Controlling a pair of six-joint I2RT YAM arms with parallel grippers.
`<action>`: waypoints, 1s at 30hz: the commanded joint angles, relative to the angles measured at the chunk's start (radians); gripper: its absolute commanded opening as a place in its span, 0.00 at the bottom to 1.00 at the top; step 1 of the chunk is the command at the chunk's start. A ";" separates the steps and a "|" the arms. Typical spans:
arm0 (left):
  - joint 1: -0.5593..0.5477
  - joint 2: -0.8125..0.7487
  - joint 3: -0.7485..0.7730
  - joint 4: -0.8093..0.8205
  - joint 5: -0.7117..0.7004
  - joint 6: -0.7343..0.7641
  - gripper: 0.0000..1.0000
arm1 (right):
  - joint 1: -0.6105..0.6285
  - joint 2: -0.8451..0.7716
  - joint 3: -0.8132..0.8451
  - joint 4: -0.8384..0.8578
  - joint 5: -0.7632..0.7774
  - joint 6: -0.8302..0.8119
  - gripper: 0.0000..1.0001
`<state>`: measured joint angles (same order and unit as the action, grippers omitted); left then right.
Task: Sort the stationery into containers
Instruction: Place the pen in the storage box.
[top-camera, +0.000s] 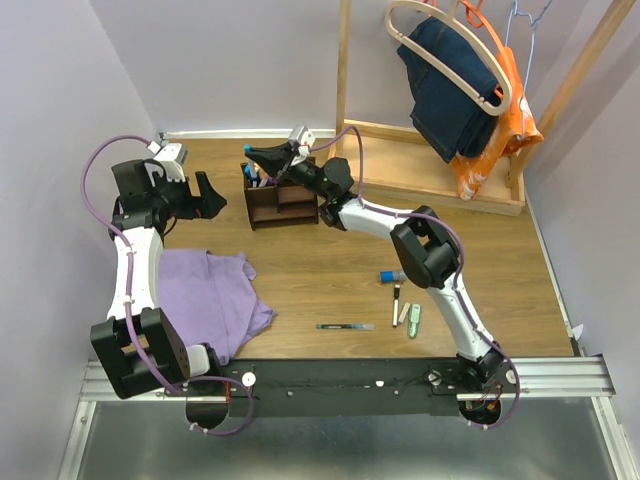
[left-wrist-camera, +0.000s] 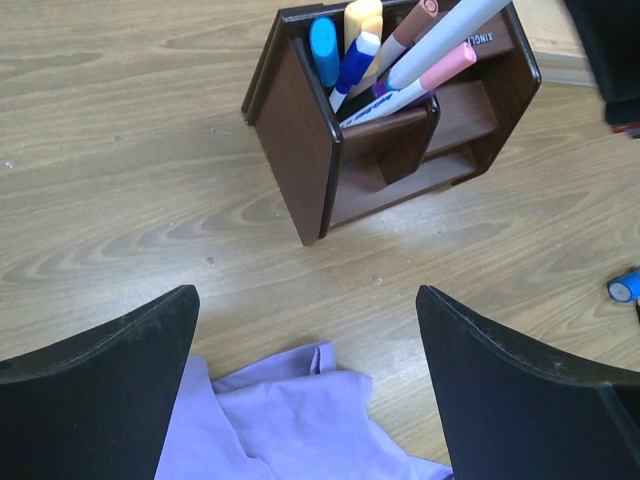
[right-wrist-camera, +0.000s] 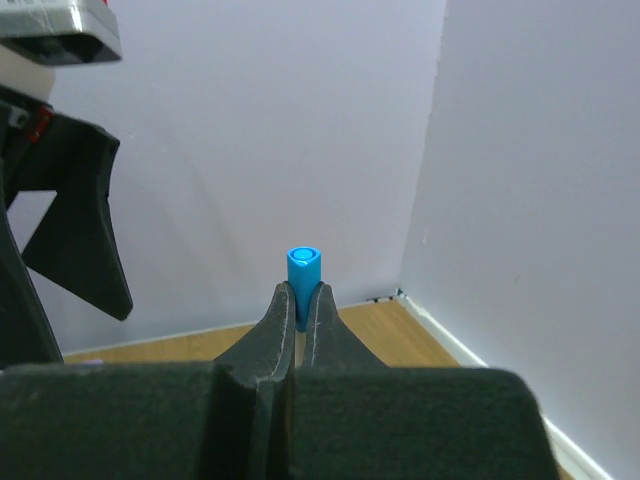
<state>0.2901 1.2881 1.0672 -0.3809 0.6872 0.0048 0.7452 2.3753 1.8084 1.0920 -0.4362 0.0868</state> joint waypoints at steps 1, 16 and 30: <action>-0.003 -0.023 -0.018 -0.032 -0.020 0.018 0.99 | 0.002 0.071 0.020 0.032 -0.022 0.008 0.00; -0.003 -0.030 -0.041 -0.030 -0.023 0.020 0.99 | 0.002 0.110 -0.029 -0.006 0.010 -0.079 0.01; -0.011 -0.067 -0.067 -0.018 -0.012 0.018 0.99 | 0.002 0.070 -0.118 -0.087 0.093 -0.165 0.02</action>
<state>0.2890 1.2621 1.0191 -0.3988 0.6807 0.0147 0.7452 2.4542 1.7218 1.0542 -0.3946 -0.0357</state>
